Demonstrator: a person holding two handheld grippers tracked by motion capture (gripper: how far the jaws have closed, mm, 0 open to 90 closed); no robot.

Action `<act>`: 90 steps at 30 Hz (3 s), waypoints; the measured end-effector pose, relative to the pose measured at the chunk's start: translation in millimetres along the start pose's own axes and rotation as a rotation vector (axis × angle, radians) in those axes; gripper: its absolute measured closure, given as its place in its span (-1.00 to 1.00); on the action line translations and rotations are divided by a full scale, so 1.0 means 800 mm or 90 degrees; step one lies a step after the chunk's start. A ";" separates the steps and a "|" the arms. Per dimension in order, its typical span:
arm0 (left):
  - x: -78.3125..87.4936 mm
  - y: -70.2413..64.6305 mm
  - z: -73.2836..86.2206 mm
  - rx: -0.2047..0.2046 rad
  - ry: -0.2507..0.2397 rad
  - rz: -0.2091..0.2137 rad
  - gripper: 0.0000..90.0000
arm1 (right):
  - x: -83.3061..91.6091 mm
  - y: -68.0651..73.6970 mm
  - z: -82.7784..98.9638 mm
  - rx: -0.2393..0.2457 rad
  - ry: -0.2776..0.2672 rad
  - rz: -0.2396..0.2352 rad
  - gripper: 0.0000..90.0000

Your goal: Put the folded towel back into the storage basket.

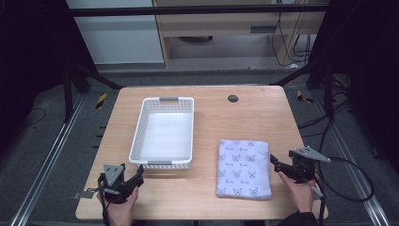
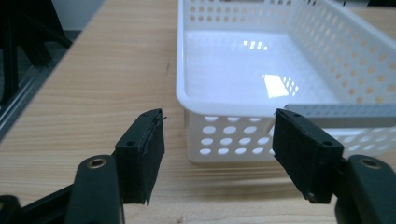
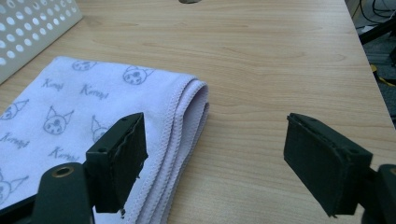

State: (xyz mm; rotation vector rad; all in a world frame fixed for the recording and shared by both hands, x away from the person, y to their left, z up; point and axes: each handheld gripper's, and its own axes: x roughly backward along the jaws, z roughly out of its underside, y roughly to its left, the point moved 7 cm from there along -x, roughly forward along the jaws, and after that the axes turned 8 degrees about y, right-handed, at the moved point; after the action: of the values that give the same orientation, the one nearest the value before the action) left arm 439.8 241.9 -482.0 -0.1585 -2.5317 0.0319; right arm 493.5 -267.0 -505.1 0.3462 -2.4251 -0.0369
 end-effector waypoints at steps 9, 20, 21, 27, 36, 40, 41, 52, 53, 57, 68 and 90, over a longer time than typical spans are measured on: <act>0.042 -0.015 -0.026 -0.003 -0.051 0.071 -0.24 | 0.001 0.003 -0.001 0.017 0.000 0.003 -0.52; 0.031 -0.059 -0.048 -0.034 -0.054 0.188 -0.19 | 0.009 0.011 -0.009 0.028 -0.019 -0.020 -0.46; 0.031 -0.059 -0.048 -0.034 -0.054 0.188 -0.18 | 0.009 0.011 -0.009 0.028 -0.019 -0.020 -0.46; 0.022 -0.090 -0.054 -0.072 -0.043 0.223 -0.18 | 0.016 0.018 -0.018 0.039 -0.034 -0.044 -0.44; 0.006 -0.142 -0.063 -0.123 -0.028 0.265 -0.17 | 0.023 0.030 -0.030 0.059 -0.043 -0.079 -0.47; 0.002 -0.160 -0.064 -0.138 -0.017 0.285 -0.15 | 0.026 0.036 -0.035 0.068 -0.044 -0.093 -0.47; 0.001 -0.168 -0.065 -0.142 -0.015 0.293 -0.14 | 0.026 0.036 -0.035 0.068 -0.044 -0.093 -0.47; -0.013 -0.231 -0.053 -0.198 0.023 0.340 -0.10 | 0.028 0.042 -0.041 0.085 -0.038 -0.100 -0.44; -0.013 -0.231 -0.053 -0.198 0.023 0.340 -0.10 | 0.027 0.041 -0.042 0.084 -0.037 -0.099 -0.44; -0.020 -0.255 -0.041 -0.216 0.043 0.356 -0.09 | 0.024 0.038 -0.042 0.078 -0.031 -0.095 -0.44; -0.033 -0.285 -0.015 -0.233 0.073 0.372 -0.05 | 0.005 0.032 -0.040 0.077 -0.015 -0.083 -0.42; -0.083 -0.296 0.038 -0.234 0.145 0.336 0.01 | -0.050 0.025 -0.030 0.083 0.037 -0.046 -0.35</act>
State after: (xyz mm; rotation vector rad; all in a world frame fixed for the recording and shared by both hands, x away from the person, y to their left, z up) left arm 451.9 -1.1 -530.6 -0.9175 -2.1805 -0.2306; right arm 533.6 -236.0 -509.5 0.4872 -2.3632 0.0986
